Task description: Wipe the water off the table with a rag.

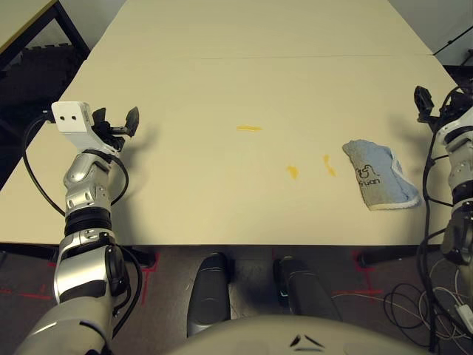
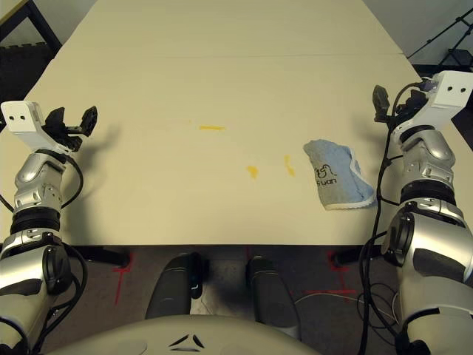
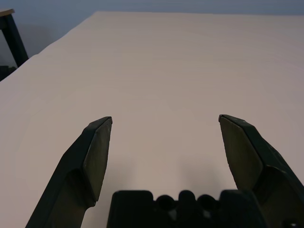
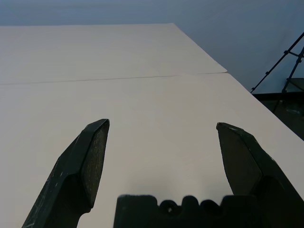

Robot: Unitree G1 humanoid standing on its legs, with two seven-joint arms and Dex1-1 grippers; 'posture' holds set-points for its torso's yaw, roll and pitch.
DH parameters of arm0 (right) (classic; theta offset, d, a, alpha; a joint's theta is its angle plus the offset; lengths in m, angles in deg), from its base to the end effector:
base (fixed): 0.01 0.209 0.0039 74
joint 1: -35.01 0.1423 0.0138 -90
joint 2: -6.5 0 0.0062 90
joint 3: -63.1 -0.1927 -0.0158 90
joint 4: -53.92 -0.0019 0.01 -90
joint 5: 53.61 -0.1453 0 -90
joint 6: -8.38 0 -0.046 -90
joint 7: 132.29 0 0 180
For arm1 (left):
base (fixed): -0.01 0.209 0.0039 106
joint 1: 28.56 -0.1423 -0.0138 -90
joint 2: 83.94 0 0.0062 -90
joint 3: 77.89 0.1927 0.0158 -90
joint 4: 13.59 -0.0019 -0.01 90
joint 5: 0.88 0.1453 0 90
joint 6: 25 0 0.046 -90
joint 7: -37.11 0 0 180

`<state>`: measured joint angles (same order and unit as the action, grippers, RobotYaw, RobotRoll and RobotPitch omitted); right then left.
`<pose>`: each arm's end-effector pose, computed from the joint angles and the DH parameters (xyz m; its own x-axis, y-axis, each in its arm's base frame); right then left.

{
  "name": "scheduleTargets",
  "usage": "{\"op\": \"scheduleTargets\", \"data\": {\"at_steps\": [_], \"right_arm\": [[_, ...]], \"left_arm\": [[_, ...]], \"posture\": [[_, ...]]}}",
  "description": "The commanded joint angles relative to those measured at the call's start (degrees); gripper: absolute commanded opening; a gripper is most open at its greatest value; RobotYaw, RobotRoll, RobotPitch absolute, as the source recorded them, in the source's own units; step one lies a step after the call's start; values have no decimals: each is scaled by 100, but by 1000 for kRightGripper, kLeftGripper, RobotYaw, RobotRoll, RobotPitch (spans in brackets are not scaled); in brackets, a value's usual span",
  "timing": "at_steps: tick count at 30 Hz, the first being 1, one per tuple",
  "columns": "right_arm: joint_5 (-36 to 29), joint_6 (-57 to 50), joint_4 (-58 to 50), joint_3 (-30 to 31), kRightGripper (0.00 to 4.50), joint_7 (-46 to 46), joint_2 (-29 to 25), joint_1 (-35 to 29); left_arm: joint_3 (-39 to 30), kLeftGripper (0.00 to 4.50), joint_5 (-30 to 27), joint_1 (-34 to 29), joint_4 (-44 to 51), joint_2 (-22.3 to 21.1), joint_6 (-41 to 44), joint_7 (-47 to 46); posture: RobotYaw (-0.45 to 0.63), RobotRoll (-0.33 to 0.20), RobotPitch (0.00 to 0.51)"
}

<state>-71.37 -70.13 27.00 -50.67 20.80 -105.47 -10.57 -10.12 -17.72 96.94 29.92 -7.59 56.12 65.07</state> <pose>0.3004 -0.3607 0.1321 0.9813 -0.1380 0.1345 0.1318 0.9898 0.0539 0.2991 0.3238 0.1089 0.9888 -0.0117 0.1486 0.0144 0.9998 -0.0167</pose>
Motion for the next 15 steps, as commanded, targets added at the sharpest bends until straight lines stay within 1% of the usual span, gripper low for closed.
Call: {"op": "scheduleTargets", "data": {"at_steps": [1, 10, 15], "right_arm": [[-62, -51, -107, -104, 4489, -3, -88, -133], [-75, -87, -249, -149, 4489, 20, -104, -195], [-73, -133, -383, -165, 4489, 61, -50, -236]], "left_arm": [[62, 4500, 16, 83, -196, 45, -89, 62], [119, 4500, 45, 299, -550, -42, -183, 176], [152, 4500, 69, 399, -668, -74, -222, 279]], "posture": [[20, 0, 154], [-2, 0, 159], [8, 0, 145]]}}
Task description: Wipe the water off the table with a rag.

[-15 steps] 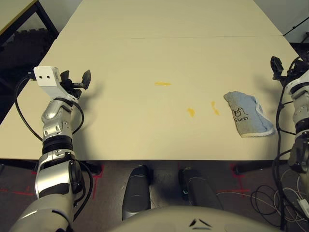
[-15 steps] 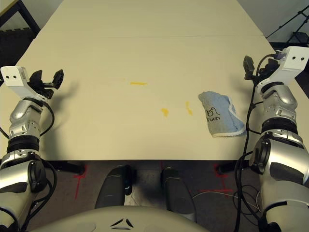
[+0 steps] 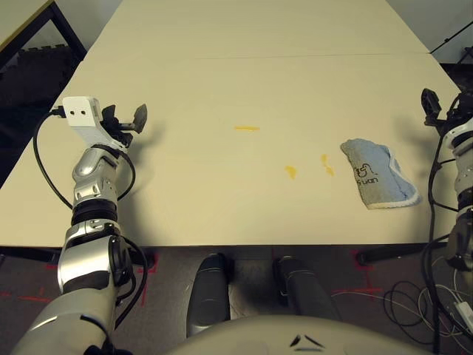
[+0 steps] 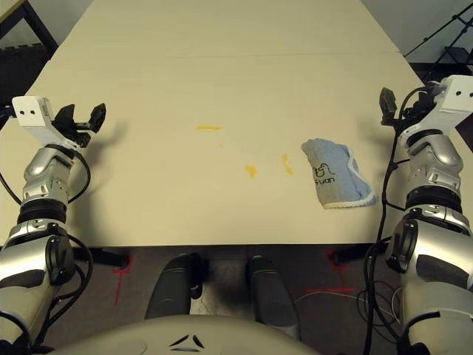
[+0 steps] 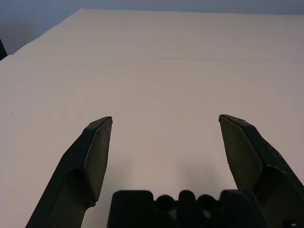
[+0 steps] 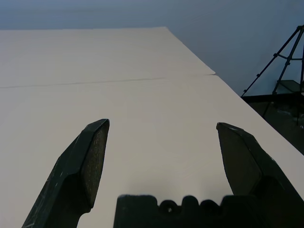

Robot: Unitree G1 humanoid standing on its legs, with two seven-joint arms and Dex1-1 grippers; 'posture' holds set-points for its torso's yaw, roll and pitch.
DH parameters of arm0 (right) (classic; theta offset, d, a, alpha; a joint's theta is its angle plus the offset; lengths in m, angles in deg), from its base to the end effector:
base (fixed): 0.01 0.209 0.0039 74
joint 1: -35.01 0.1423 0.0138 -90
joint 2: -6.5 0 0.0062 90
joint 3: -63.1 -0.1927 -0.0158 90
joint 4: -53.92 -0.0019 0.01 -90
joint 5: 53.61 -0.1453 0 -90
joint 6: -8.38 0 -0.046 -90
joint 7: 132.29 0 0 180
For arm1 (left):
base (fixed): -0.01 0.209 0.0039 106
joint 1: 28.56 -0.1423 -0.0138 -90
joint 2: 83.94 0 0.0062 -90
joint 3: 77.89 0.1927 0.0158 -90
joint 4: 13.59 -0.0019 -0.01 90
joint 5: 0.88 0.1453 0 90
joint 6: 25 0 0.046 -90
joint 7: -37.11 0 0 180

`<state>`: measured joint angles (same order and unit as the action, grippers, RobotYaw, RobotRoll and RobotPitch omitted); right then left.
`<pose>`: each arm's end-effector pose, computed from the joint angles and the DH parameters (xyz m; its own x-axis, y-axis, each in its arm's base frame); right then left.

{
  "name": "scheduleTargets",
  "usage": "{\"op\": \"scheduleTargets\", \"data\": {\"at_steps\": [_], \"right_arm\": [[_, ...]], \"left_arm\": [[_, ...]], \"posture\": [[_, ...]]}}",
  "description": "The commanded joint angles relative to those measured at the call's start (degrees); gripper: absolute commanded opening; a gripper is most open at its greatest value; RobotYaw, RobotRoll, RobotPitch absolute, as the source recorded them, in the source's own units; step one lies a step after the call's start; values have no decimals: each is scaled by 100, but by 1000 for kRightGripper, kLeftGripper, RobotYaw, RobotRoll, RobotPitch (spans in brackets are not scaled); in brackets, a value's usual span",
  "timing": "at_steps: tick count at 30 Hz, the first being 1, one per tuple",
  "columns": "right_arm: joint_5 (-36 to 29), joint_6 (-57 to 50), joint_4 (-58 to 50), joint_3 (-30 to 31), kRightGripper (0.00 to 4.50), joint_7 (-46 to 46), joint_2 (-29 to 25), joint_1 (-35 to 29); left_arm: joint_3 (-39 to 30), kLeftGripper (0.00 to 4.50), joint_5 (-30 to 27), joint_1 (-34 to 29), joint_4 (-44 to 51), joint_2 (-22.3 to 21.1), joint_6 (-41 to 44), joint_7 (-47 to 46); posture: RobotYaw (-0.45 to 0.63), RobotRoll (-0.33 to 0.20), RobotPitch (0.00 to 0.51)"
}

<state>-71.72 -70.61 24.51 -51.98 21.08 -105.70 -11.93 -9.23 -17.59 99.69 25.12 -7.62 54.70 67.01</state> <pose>0.2961 -0.3647 0.1343 0.9754 -0.1550 0.1567 0.1479 0.9874 0.0561 0.3064 0.3206 0.1079 0.9895 -0.0480 0.1364 0.0520 0.9983 -0.0256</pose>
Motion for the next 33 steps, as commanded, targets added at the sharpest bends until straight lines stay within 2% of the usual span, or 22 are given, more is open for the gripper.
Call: {"op": "scheduleTargets", "data": {"at_steps": [1, 10, 16, 21, 25, 29, 33], "right_arm": [[-36, -86, -143, -36, 4489, 40, -9, -98], [-62, 26, -31, -102, 4489, 103, 166, -177], [-30, 20, 31, -70, 4489, 102, 229, -165], [29, -8, 162, -20, 4489, 98, 210, -38], [71, -14, 251, 9, 4489, 79, 197, 28], [107, -5, 341, 33, 4489, 62, 195, 84], [120, -5, 382, 43, 4489, 51, 172, 111]], "left_arm": [[58, 4500, 56, 171, -243, -86, -99, 110], [-76, 4500, -95, 378, -490, -396, -125, 561], [-61, 4500, -358, 308, -234, -703, 132, 1749], [82, 4500, -733, -56, 526, -734, 489, 3064], [370, 4500, -1046, -477, 1556, -616, 1196, 3779], [713, 4500, -1117, -804, 2266, -604, 1558, 4224], [1096, 4500, -1003, -988, 2718, -682, 1561, 4697]], "posture": [[11, 0, 144], [45, 0, 135], [78, 0, 142], [96, 0, 147], [115, 0, 150], [119, 0, 149], [114, 0, 150]]}}
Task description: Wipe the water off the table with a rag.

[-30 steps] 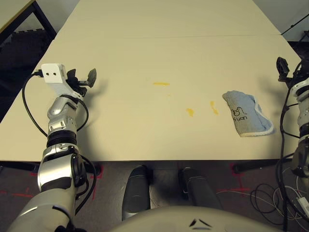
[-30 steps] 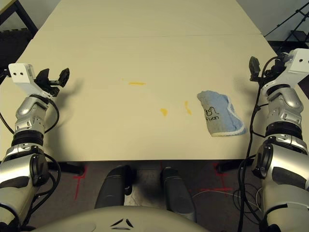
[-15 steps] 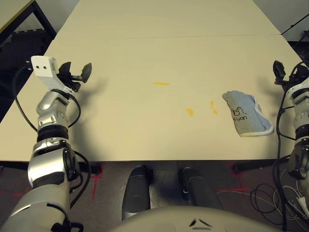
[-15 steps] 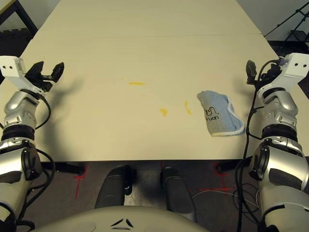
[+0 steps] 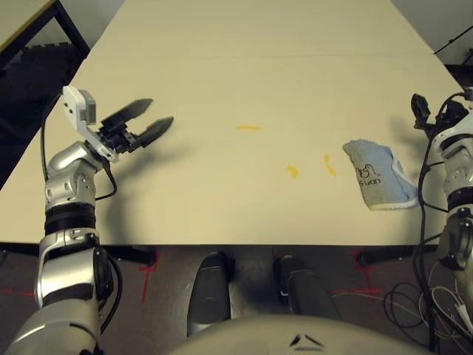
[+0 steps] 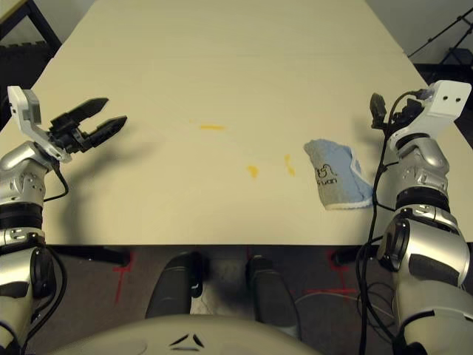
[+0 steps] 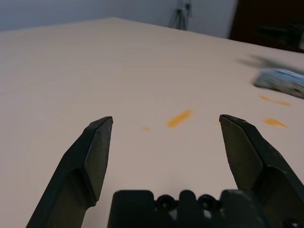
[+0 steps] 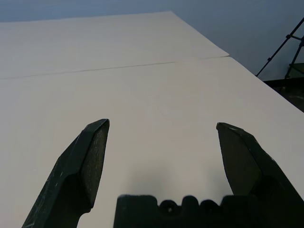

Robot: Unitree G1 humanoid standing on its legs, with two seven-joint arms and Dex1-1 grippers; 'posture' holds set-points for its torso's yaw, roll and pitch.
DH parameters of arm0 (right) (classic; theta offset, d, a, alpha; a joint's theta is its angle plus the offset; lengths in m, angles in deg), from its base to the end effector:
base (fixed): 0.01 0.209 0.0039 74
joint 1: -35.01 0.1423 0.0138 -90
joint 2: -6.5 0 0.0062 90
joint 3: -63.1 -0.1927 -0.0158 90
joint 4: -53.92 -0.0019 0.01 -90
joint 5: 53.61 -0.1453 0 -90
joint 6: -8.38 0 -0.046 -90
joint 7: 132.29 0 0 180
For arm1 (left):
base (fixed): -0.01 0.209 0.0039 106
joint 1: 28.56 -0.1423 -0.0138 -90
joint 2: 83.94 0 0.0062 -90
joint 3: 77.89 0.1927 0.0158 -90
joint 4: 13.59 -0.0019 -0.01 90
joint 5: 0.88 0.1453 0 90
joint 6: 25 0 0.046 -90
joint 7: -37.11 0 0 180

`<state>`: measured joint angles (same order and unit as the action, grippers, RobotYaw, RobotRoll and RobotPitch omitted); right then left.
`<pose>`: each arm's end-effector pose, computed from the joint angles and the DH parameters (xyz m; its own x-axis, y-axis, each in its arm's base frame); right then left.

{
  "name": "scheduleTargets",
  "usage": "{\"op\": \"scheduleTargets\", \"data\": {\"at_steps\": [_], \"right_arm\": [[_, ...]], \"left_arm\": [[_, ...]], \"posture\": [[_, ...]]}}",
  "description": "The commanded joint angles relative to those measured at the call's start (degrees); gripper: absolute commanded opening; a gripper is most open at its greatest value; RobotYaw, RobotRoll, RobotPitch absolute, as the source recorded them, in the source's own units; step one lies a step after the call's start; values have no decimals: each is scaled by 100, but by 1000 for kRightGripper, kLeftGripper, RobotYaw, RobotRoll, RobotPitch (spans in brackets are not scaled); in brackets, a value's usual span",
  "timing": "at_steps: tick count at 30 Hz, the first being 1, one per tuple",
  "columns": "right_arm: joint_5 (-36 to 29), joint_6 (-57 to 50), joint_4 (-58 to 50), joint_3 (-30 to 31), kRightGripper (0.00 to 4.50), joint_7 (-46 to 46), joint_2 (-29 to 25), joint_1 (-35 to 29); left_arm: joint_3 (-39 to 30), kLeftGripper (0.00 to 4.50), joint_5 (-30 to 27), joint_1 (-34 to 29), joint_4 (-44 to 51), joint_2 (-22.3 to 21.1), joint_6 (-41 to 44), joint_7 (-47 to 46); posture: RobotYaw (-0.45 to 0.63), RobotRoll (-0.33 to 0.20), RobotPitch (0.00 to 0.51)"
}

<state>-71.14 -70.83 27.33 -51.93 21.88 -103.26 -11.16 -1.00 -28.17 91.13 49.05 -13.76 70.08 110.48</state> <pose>0.3020 -0.3528 0.1197 0.9831 -0.1507 0.1037 0.1404 0.9849 0.1009 0.2909 0.3161 0.1427 0.5590 -0.8267 0.0637 0.8205 0.5626 0.1016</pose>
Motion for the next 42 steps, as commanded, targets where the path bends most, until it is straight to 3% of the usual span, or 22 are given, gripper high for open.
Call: {"op": "scheduleTargets", "data": {"at_steps": [1, 11, 15, 18, 22, 32, 42], "right_arm": [[59, 13, 90, 36, 4489, -34, -84, 30], [-49, -325, -156, 10, 4489, -472, -333, -216], [-146, -1016, -475, 77, 4489, -1159, -565, -386], [-242, -2117, -1187, 362, 4489, -2088, -796, -745], [-482, -3329, -2340, 559, 4489, -2632, -968, -1304], [-990, -5132, -4689, 553, 4489, -3011, -1288, -2804], [-1082, -5484, -5077, 752, 4489, -3058, -1363, -3298]], "left_arm": [[398, 4500, 122, -158, 376, -98, -21, 487], [794, 4500, 372, -456, 364, -112, -734, 1021], [764, 4500, 306, -536, 379, -77, -902, 1052], [800, 4500, 312, -597, 408, -58, -976, 1068], [867, 4500, 345, -677, 465, 6, -1045, 1039], [976, 4500, 372, -713, 530, 102, -1120, 962], [1070, 4500, 378, -652, 490, 166, -1150, 944]], "posture": [[114, 0, 150], [88, 0, 154], [86, 0, 157], [83, 0, 158], [78, 0, 157], [68, 0, 165], [51, 0, 168]]}}
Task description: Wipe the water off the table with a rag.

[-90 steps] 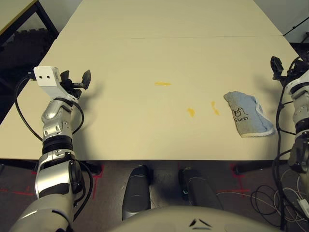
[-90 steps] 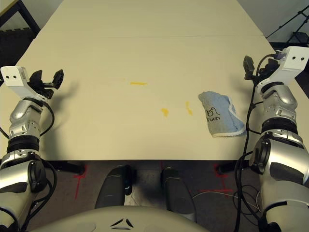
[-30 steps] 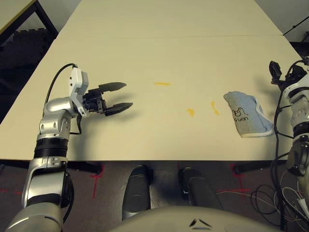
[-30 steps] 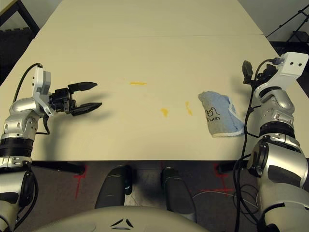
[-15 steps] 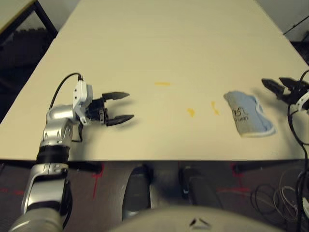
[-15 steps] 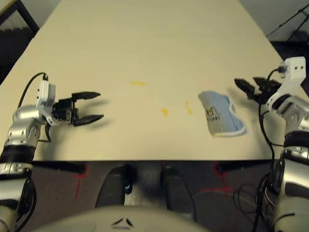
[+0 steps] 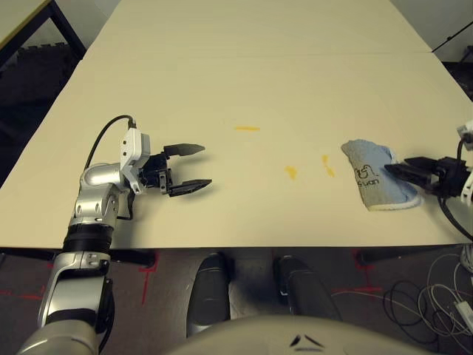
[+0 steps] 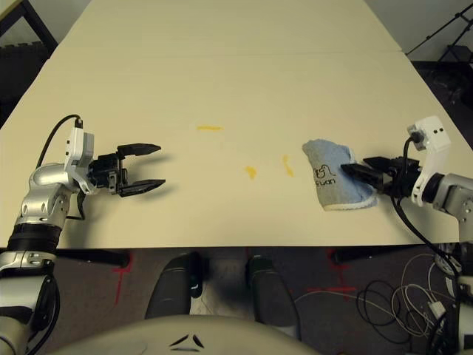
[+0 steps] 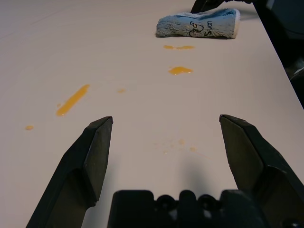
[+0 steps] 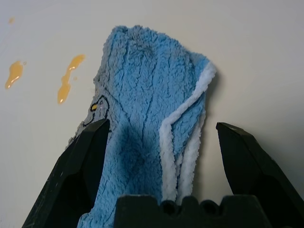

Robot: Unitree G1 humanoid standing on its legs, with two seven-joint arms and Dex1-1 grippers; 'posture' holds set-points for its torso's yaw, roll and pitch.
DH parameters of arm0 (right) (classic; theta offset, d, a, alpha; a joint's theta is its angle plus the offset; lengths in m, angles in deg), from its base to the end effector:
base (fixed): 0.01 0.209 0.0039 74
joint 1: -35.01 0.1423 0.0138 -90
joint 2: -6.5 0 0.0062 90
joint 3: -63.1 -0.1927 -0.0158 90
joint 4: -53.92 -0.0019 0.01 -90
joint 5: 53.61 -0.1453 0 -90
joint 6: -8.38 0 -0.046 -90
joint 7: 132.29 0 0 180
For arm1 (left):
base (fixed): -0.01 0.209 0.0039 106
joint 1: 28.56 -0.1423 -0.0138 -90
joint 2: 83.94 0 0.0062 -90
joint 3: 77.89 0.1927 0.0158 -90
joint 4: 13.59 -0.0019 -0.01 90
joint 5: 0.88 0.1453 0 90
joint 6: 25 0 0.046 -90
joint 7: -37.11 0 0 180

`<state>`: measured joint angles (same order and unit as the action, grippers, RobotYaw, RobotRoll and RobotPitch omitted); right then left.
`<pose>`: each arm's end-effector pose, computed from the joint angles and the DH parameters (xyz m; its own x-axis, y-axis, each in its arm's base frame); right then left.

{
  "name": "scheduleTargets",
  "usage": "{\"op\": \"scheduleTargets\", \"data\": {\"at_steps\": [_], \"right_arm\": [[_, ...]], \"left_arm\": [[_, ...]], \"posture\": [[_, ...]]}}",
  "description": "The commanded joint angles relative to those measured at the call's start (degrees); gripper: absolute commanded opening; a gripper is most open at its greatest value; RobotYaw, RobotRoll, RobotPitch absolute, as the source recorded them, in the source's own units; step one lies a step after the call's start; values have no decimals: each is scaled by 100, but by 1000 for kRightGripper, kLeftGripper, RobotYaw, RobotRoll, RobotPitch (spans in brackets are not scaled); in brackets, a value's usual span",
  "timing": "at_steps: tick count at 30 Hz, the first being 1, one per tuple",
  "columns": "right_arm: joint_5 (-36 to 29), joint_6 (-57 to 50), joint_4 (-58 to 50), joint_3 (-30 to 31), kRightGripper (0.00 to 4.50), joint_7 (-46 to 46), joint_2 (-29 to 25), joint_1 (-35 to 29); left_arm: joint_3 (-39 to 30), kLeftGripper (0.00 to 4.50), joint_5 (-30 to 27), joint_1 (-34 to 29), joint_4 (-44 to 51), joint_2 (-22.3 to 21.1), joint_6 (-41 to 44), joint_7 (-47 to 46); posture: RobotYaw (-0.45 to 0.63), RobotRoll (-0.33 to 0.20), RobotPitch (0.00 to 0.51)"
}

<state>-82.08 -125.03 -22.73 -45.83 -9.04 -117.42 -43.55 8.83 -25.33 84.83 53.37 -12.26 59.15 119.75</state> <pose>0.2174 -0.3707 0.1382 0.7502 0.4923 -0.4415 -0.4271 0.8704 0.2449 0.2829 0.2849 0.1145 0.2880 -0.9532 -0.0925 0.9433 0.2657 0.1990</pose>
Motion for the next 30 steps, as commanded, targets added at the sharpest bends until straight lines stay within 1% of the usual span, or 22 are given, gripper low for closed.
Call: {"op": "scheduleTargets", "data": {"at_steps": [1, 9, 14, 17, 20, 23, 27, 28, 30], "right_arm": [[28, -56, -48, 179, 4489, 44, 77, -45], [183, -46, 51, 607, 4489, 183, 380, 100], [288, -52, 183, 750, 4489, 277, 508, 150], [332, -52, 223, 793, 3878, 309, 514, 163], [365, 19, 310, 769, 2832, 334, 547, 233], [360, 118, 309, 685, 1688, 345, 574, 274], [317, 192, 381, 548, 350, 323, 560, 348], [302, 232, 425, 498, 125, 314, 557, 374], [257, 299, 499, 389, 67, 305, 537, 434]], "left_arm": [[97, 4500, 97, -13, 63, 24, -52, 10], [116, 4500, 66, 94, -31, 12, -34, 106], [74, 4500, 104, 133, -175, -41, -87, 135], [50, 4500, 98, 155, -187, -14, -79, 56], [75, 4500, 94, 157, -190, -21, -72, 93], [81, 4500, 115, 174, -259, -17, -134, 111], [93, 4500, 132, 248, -399, 19, -215, 114], [95, 4500, 137, 264, -433, 29, -235, 113], [100, 4500, 153, 291, -508, 49, -297, 117]], "posture": [[51, 0, 168], [41, 0, 176], [47, 0, 174], [48, 0, 173], [45, 0, 167], [42, 0, 162], [40, 0, 152], [39, 0, 151], [38, 0, 147]]}}
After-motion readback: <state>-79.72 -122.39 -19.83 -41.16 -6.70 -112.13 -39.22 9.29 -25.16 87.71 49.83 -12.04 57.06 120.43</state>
